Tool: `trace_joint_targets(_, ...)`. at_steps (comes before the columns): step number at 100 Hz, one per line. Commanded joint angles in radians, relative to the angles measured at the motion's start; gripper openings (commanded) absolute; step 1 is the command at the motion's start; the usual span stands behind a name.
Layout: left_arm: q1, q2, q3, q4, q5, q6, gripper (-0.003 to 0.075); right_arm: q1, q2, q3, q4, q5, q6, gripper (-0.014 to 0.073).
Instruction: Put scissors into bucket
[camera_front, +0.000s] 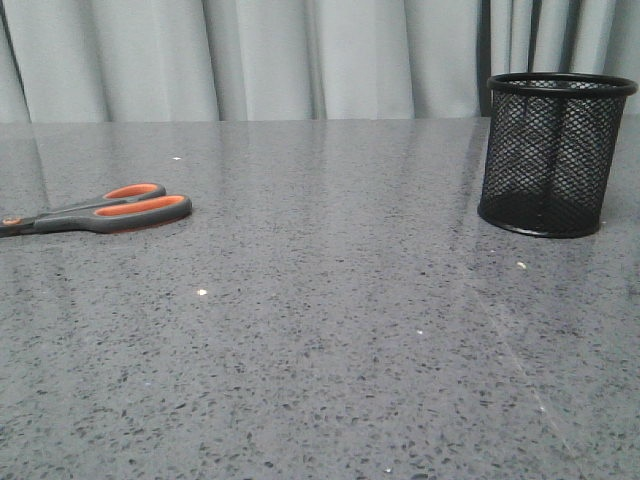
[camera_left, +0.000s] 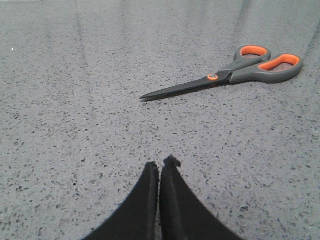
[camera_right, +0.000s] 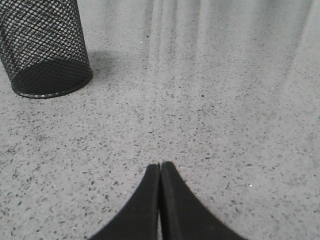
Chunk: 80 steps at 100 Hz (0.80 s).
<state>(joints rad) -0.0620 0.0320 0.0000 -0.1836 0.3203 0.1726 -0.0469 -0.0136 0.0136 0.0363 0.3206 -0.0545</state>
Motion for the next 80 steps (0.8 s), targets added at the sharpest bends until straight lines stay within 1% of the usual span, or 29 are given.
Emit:
trace_joint_targets(1,0.003,0.008,0.039,-0.013,-0.068,-0.006,-0.002,-0.006,-0.018,0.007,-0.012,-0.029,-0.003,-0.0066)
trace_joint_targets(14,0.003,0.008,0.039,-0.013,-0.068,-0.006,-0.002,-0.006,-0.018,0.007,-0.012,-0.041,-0.003,-0.0066)
trace_joint_targets(20,0.003,0.008,0.039,-0.013,-0.068,-0.006,-0.002,-0.006,-0.018,0.007,-0.074,-0.08,-0.003,-0.0066)
trace_joint_targets(24,0.003,0.008,0.039,-0.011,-0.068,-0.006,-0.002,-0.006,-0.018,0.007,-0.097,-0.141,-0.003,-0.0066)
trace_joint_targets(34,0.003,0.008,0.039,0.015,-0.081,-0.006,-0.002,-0.006,-0.018,0.007,-0.097,-0.31,-0.003,-0.0066)
trace_joint_targets(41,0.003,0.008,0.039,0.011,-0.126,-0.006,-0.002,-0.006,-0.018,0.007,-0.097,-0.416,-0.003,-0.0066)
trace_joint_targets(44,0.003,0.008,0.039,-0.015,-0.166,-0.006,-0.002,-0.006,-0.018,0.007,-0.097,-0.459,-0.003,-0.0066)
trace_joint_targets(46,-0.001,0.008,0.039,-0.058,-0.193,-0.006,-0.002,-0.006,-0.018,0.007,-0.097,-0.481,-0.003,-0.0066)
trace_joint_targets(48,-0.002,0.008,0.039,-0.147,-0.219,-0.006,-0.002,-0.006,-0.018,0.007,-0.095,-0.504,-0.003,-0.0066)
trace_joint_targets(51,-0.006,0.008,0.039,-0.225,-0.251,-0.006,-0.002,-0.006,-0.018,0.007,-0.087,-0.536,-0.003,-0.0066)
trace_joint_targets(54,-0.006,0.008,0.039,-0.354,-0.277,-0.006,-0.002,-0.006,-0.018,0.007,-0.059,-0.574,0.01,-0.0066)
trace_joint_targets(57,-0.006,0.008,0.039,-0.444,-0.295,-0.006,-0.002,-0.005,-0.018,0.007,-0.024,-0.601,0.032,-0.0066)
trace_joint_targets(61,-0.006,0.008,0.039,-0.547,-0.32,-0.006,-0.002,-0.005,-0.018,0.007,0.017,-0.626,0.054,-0.0066)
trace_joint_targets(63,-0.006,0.008,0.039,-0.573,-0.328,-0.006,-0.002,-0.005,-0.018,0.007,0.037,-0.632,0.061,-0.0066)
trace_joint_targets(74,-0.006,0.008,0.039,-0.764,-0.349,-0.006,-0.002,-0.005,-0.018,0.002,0.172,-0.608,0.063,-0.0066)
trace_joint_targets(80,-0.006,0.008,0.039,-0.92,-0.36,-0.006,-0.002,-0.005,-0.018,-0.009,0.261,-0.557,0.063,-0.0066)
